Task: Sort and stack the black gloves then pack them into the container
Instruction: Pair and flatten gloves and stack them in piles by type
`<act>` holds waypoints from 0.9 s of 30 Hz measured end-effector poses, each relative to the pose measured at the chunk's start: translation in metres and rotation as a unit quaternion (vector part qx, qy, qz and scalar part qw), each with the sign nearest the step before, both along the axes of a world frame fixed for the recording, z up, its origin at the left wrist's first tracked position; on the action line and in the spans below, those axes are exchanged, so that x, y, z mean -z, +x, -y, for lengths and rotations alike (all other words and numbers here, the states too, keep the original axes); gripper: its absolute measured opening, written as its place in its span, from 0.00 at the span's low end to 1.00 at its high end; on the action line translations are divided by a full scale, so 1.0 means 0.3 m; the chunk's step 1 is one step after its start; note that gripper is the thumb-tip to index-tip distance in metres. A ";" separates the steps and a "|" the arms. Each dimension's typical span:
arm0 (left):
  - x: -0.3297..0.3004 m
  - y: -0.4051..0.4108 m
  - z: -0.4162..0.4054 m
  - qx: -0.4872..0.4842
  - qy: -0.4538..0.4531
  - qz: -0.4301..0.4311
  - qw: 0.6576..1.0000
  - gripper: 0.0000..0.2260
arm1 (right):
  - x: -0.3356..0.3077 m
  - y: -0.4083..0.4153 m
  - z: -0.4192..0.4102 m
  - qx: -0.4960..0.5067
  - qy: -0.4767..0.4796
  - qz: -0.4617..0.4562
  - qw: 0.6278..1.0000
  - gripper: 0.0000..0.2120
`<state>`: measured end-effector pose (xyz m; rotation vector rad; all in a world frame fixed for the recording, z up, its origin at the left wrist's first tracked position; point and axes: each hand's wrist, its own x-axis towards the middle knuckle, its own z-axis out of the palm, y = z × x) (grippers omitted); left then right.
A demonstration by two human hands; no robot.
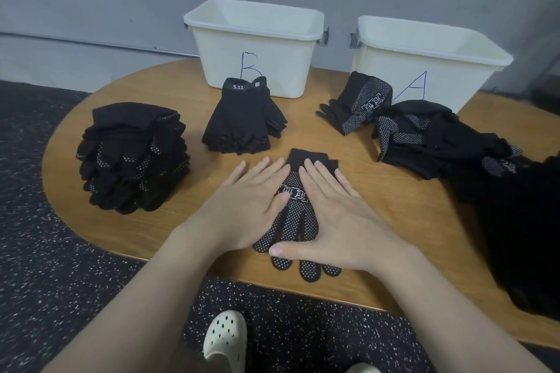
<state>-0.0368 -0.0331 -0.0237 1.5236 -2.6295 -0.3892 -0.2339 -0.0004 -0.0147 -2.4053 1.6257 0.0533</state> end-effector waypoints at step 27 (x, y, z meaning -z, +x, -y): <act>-0.015 -0.127 -0.077 -0.027 -0.059 -0.062 0.996 0.36 | -0.044 -0.311 0.085 0.349 -0.284 0.349 0.822 0.03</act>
